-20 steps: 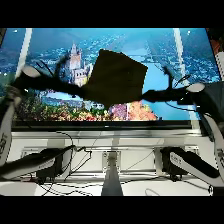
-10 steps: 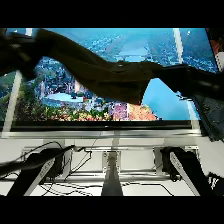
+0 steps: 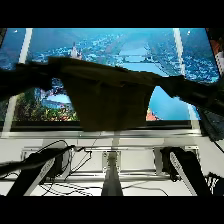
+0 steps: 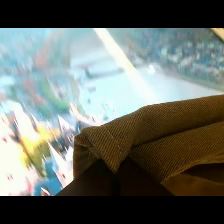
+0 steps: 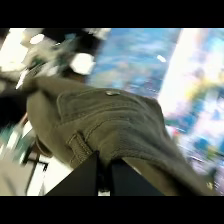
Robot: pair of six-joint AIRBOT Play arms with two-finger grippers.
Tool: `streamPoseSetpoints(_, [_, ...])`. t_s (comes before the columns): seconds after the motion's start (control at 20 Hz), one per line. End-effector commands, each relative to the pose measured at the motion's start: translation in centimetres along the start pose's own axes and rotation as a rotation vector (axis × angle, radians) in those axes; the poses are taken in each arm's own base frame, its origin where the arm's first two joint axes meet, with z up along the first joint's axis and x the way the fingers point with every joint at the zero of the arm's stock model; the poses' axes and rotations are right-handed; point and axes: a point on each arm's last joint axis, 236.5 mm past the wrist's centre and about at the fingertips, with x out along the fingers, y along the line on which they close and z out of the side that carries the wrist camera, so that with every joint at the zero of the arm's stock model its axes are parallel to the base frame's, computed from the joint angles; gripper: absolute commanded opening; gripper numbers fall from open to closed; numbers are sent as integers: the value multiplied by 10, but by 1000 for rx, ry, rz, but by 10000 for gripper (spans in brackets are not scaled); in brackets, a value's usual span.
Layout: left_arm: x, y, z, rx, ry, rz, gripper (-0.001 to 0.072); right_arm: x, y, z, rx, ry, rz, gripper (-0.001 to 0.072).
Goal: Fold the clothes and pants, and hang the long-sleeved shirts on hangers.
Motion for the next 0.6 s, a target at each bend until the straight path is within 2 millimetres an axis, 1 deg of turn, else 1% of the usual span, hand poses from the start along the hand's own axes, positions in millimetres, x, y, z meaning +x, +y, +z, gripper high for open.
streamPoseSetpoints(0.0, [104,31,-90,-172,198,-15,19,41,-109,-20,206,-13,-185,41])
streamPoseSetpoints(0.05, [128,31,-114,-188,269,-24,18,51,-139,-29,222,-3,-253,41])
streamPoseSetpoints(0.1, [148,29,-137,-208,338,-37,18,57,-162,-35,228,17,-309,41])
streamPoseSetpoints(0.15, [161,27,-152,-215,391,-47,19,60,-182,-41,227,49,-360,42])
streamPoseSetpoints(0.2, [168,27,-164,-226,432,-54,19,60,-197,-46,225,76,-399,42])
streamPoseSetpoints(0.25, [170,26,-171,-232,464,-65,19,58,-209,-52,219,108,-434,42])
streamPoseSetpoints(0.3, [167,24,-177,-231,498,-79,19,53,-219,-61,206,152,-467,42])
streamPoseSetpoints(0.35, [159,21,-184,-217,543,-94,19,46,-225,-74,195,215,-494,42])
streamPoseSetpoints(0.45, [133,16,-213,-171,700,-130,19,25,-228,-115,195,417,-532,42])
streamPoseSetpoints(0.5, [115,14,-232,-139,809,-147,19,11,-225,-141,206,542,-544,42])
streamPoseSetpoints(0.55, [98,15,-246,-111,900,-155,19,-3,-219,-163,226,655,-544,42])
